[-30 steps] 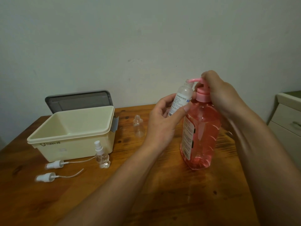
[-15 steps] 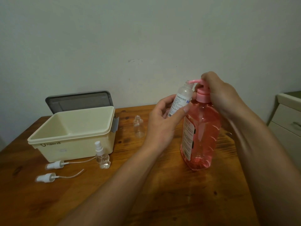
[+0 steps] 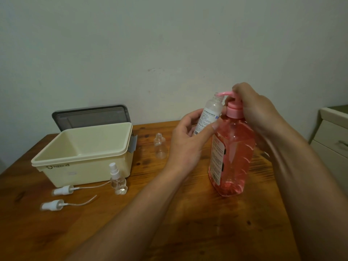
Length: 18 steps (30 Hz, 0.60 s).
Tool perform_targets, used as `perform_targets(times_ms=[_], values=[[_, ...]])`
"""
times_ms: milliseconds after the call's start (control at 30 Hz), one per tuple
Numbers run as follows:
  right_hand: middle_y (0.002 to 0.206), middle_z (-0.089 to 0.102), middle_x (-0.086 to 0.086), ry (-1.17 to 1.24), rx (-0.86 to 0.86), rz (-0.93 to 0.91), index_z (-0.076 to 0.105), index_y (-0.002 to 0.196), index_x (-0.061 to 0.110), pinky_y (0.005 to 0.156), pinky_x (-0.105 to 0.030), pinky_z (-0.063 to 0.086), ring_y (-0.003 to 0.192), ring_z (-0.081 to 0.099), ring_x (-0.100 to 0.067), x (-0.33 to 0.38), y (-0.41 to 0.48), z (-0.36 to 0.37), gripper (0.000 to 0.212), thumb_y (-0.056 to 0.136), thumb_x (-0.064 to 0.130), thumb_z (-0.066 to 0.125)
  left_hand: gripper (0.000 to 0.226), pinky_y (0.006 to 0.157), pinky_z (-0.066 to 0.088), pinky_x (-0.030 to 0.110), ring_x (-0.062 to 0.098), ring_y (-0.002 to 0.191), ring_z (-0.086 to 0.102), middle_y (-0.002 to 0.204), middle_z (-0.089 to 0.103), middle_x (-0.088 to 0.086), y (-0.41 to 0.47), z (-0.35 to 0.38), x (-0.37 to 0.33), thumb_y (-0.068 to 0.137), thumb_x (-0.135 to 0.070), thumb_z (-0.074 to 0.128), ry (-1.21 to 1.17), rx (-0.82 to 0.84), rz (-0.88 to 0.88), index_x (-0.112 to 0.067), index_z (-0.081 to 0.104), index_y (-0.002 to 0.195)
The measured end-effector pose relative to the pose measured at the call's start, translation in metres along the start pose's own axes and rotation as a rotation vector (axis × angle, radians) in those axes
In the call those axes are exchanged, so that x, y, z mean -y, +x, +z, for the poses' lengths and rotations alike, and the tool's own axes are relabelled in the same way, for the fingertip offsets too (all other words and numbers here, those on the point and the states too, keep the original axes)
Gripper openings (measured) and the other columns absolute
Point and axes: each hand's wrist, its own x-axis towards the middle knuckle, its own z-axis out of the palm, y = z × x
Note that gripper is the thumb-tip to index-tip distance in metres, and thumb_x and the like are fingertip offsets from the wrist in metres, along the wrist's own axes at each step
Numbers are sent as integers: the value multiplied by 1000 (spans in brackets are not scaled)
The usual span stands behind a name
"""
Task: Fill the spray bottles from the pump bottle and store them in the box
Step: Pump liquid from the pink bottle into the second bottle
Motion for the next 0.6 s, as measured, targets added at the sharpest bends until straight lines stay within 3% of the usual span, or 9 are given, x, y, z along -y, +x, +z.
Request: perform_targets(times_ms=[67,233,500,600], values=[[56,62,-1,6,13,-1,65,66,19,52,-28,41,53,49,-22,-1,0,0,37,92,37,45,44,76,54,13,-3,94,67,112,69,-6,0,0,0,84,-17,75,6,1,0,-16,60,124],[59,65,0,15,9,6,60,79,17,57,-32,44,48,53,-17,-5,2,-1,37,91,50,48,41,73,52,11,-8,89,65,111,67,-8,1,0,-2,85,-15,73,4,14,15,-20,58,123],[58,63,-2,17,21,6,60,73,16,59,-33,43,63,49,-25,-2,2,-1,30,91,35,46,44,78,55,16,1,96,67,113,69,-4,-1,-1,0,83,-17,76,6,2,7,-15,60,124],[59,65,0,3,16,3,61,78,17,56,-32,44,58,51,-23,-4,2,-1,33,92,43,47,43,77,54,14,-3,93,66,110,69,-7,-1,-1,-1,84,-18,75,17,9,12,-16,59,124]])
